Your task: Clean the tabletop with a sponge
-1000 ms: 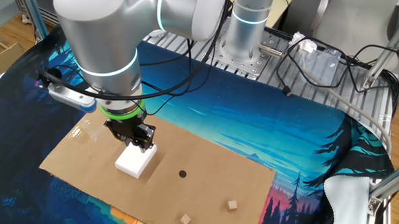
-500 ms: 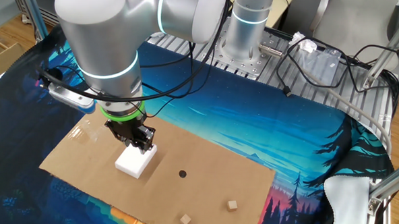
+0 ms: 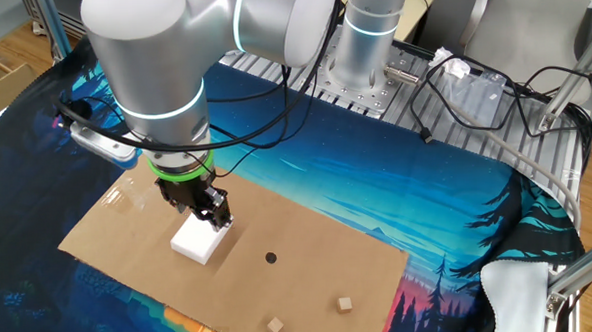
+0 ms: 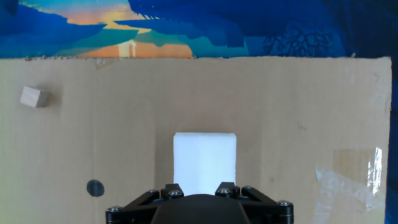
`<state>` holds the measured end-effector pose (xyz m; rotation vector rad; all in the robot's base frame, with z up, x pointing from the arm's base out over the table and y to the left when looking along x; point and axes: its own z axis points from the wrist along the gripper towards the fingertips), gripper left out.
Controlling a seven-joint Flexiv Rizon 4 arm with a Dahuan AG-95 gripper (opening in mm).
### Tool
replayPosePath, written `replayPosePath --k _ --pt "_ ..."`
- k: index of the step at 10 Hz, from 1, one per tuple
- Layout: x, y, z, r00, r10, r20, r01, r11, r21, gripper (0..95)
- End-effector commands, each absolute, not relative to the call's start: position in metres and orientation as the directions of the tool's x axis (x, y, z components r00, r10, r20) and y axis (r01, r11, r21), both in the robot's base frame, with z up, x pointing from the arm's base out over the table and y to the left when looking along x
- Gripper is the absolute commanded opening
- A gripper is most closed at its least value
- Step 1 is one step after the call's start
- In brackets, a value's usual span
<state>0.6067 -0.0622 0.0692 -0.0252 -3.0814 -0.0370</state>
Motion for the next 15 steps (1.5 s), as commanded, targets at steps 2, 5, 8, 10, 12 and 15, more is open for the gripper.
replayPosePath --k 2,5,8,10,12,15 --pt "0.6053 -0.0624 0.0689 -0.998 0.017 0.061 0.019 1.0 0.025 76.0" --pt "0.6047 -0.062 0.0682 -0.998 0.019 0.061 0.021 0.999 0.025 76.0" --pt "0.6048 -0.0614 0.0683 -0.997 0.024 0.069 0.026 0.999 0.026 76.0" --pt "0.6049 -0.0615 0.0684 -0.997 0.026 0.067 0.028 0.999 0.024 95.0" --pt "0.605 -0.0615 0.0684 -0.997 0.024 0.069 0.025 0.999 0.02 95.0" --pt "0.605 -0.0615 0.0685 -0.997 0.016 0.073 0.018 1.0 0.021 95.0"
